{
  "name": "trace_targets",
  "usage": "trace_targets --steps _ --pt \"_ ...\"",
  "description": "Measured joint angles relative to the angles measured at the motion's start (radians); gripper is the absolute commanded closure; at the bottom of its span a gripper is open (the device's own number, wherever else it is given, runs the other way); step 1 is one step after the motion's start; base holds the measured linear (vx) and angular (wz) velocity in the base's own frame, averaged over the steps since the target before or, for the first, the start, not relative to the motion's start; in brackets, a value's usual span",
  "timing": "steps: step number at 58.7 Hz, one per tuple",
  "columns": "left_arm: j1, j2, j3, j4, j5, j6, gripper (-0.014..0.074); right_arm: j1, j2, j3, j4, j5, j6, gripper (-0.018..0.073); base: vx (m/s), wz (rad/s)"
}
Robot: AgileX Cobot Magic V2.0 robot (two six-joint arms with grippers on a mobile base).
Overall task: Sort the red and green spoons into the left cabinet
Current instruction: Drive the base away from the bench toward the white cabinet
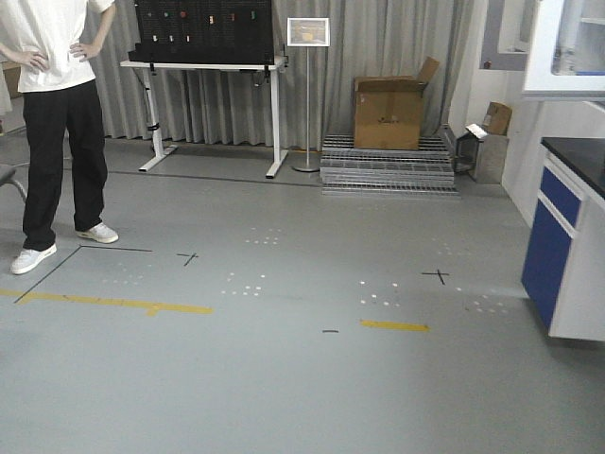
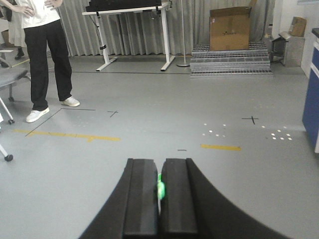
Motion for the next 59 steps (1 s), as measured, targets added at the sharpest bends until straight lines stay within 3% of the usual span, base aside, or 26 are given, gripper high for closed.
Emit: trace_targets --steps 59 --pt "0.000 0.000 0.000 0.000 0.000 0.000 0.0596 0.000 0.000 0.000 0.001 0.007 0.000 0.0564 0.73 0.01"
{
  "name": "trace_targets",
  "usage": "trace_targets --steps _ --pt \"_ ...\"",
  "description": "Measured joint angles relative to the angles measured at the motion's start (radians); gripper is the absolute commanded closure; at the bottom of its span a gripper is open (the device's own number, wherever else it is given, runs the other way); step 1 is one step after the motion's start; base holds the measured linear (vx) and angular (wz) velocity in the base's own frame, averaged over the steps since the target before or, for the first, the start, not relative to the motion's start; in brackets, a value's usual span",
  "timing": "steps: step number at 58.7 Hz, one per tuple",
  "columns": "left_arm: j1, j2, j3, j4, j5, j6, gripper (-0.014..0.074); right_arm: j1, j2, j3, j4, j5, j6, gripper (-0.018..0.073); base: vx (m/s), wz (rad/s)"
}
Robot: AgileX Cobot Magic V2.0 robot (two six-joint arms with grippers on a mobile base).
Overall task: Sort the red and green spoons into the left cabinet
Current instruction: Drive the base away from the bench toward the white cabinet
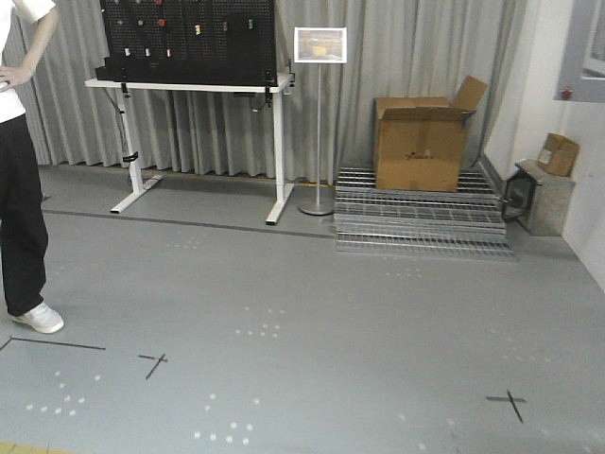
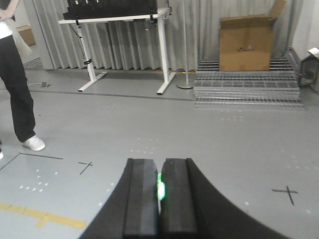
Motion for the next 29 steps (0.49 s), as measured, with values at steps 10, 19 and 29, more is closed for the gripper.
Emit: trace_targets --steps 10,19,29 --pt "0.000 0.000 0.000 0.000 0.000 0.000 0.0596 0.000 0.000 0.000 0.000 -0.001 0.000 0.0564 0.73 0.16" --pt "0.000 0.000 0.000 0.000 0.000 0.000 0.0596 0.000 0.000 0.000 0.000 -0.001 0.000 0.0564 0.73 0.06" --pt "0.000 0.000 0.000 0.000 0.000 0.000 0.0596 0.000 0.000 0.000 0.000 0.000 0.000 0.0564 0.73 -0.03"
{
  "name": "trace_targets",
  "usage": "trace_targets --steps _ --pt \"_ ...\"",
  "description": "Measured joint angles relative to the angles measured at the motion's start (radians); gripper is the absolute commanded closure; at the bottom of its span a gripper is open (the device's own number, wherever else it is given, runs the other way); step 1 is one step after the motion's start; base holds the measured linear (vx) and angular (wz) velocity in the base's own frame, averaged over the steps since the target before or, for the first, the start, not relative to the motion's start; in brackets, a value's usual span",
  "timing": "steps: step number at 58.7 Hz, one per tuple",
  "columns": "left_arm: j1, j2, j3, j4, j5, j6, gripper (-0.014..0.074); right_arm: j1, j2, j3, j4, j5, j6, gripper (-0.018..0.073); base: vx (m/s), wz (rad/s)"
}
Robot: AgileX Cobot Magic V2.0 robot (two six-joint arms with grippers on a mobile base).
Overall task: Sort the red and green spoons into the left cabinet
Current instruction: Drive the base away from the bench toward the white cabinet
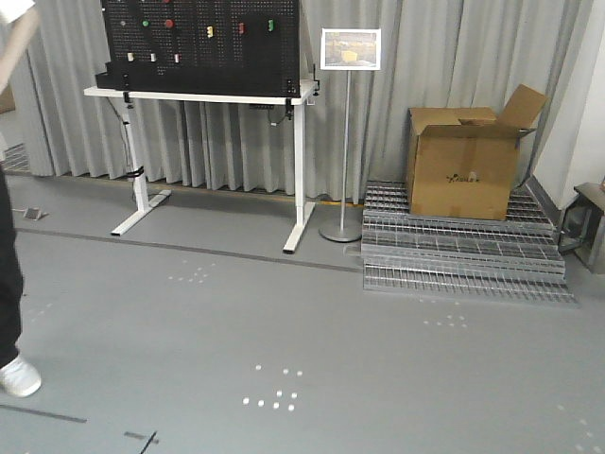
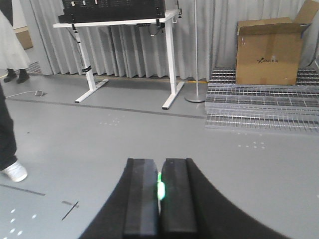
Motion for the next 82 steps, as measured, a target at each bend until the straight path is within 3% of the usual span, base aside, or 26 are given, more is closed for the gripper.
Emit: trace_targets --steps 57,82 --pt "0.000 0.000 0.000 0.000 0.000 0.000 0.0596 0.000 0.000 0.000 0.000 0.000 0.000 0.0564 0.71 -0.14" --pt "0.000 0.000 0.000 0.000 -0.001 0.000 0.0596 0.000 0.000 0.000 0.000 -0.001 0.000 0.0564 0.63 -0.47"
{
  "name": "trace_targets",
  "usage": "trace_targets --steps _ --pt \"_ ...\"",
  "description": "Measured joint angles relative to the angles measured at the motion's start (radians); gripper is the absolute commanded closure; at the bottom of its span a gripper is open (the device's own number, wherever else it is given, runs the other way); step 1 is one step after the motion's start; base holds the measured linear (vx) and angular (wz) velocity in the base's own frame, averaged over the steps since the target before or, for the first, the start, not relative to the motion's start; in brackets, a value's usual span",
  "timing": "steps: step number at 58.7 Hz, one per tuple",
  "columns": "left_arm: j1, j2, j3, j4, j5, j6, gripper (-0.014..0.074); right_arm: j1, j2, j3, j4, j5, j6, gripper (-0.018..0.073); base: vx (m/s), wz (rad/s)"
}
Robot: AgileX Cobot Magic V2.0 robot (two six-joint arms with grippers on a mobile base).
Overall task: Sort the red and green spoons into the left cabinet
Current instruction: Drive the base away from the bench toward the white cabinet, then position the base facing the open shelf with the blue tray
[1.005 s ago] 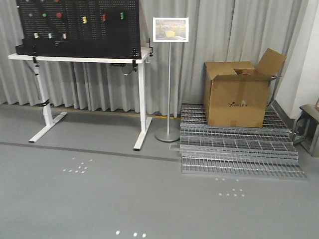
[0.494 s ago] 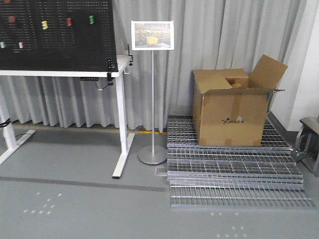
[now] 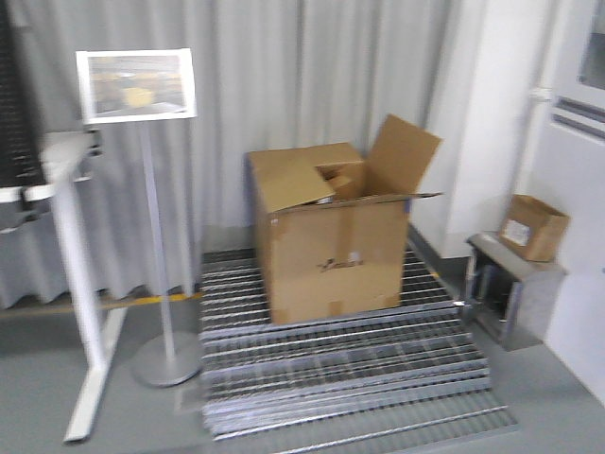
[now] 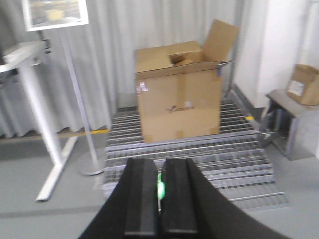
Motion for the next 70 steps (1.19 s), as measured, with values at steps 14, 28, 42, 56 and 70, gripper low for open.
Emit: trace_targets --steps 14,28,42,56,70 --pt "0.000 0.000 0.000 0.000 0.000 0.000 0.0596 0.000 0.000 0.000 0.000 0.000 0.000 0.0564 0.55 -0.68" --pt "0.000 0.000 0.000 0.000 -0.001 0.000 0.0596 0.000 0.000 0.000 0.000 -0.002 0.000 0.0564 0.51 -0.63" --pt "0.000 0.000 0.000 0.000 -0.002 0.000 0.0596 0.000 0.000 0.000 0.000 -0.002 0.000 0.0564 0.47 -0.72" --pt "0.000 0.000 0.001 0.000 -0.004 0.000 0.0596 0.000 0.000 0.000 0.000 -0.001 0.000 0.0564 0.41 -0.85" --pt "0.000 0.000 0.002 0.000 -0.004 0.000 0.0596 0.000 0.000 0.000 0.000 -0.001 0.000 0.0564 0.36 -0.74"
